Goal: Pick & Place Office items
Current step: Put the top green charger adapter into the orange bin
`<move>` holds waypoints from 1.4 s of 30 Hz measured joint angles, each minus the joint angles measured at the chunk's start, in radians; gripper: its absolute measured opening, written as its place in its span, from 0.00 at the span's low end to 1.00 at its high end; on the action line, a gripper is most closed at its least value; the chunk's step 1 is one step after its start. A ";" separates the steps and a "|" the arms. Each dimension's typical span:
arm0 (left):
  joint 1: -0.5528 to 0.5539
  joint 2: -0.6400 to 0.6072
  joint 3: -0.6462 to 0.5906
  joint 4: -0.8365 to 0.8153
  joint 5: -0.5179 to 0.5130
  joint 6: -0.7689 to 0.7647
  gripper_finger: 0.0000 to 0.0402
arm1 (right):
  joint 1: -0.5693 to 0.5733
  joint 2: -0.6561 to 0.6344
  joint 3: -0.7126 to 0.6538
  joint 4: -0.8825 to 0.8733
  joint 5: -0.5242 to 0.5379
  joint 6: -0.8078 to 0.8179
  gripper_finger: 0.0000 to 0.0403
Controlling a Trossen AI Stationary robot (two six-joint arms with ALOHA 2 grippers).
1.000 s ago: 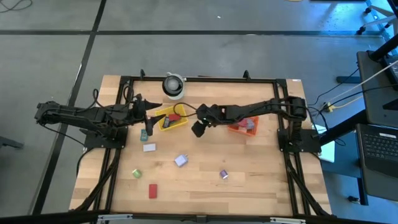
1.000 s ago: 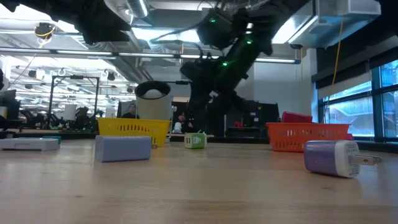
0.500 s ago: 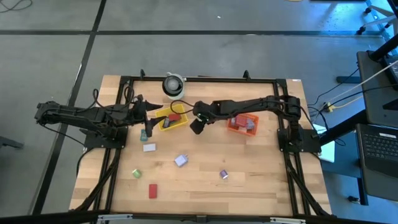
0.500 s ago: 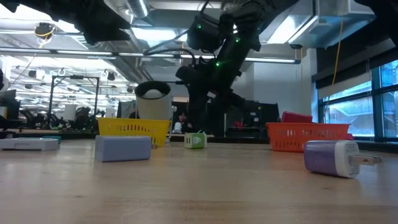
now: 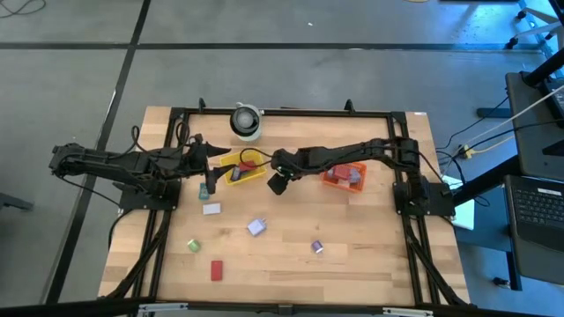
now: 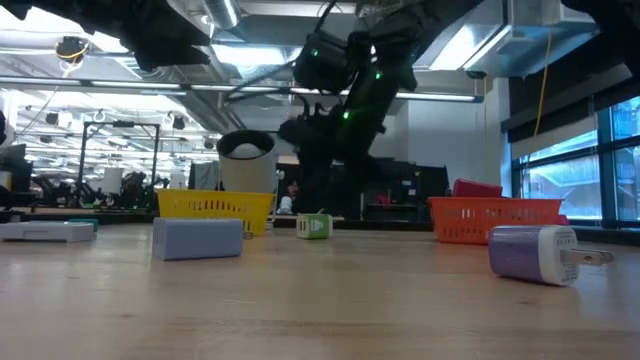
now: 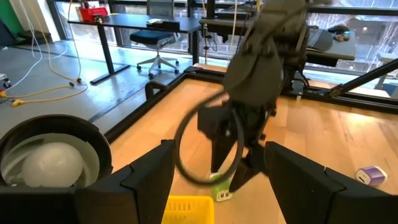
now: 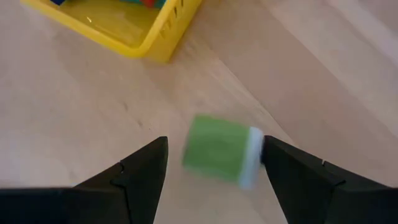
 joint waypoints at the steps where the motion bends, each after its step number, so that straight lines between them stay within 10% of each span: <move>1: 0.000 0.000 0.000 0.000 0.000 -0.002 0.60 | 0.002 0.015 0.001 0.017 0.001 0.000 0.65; 42: 0.000 0.000 0.000 -0.009 0.001 -0.007 0.60 | 0.010 0.049 0.000 0.019 -0.028 -0.055 0.55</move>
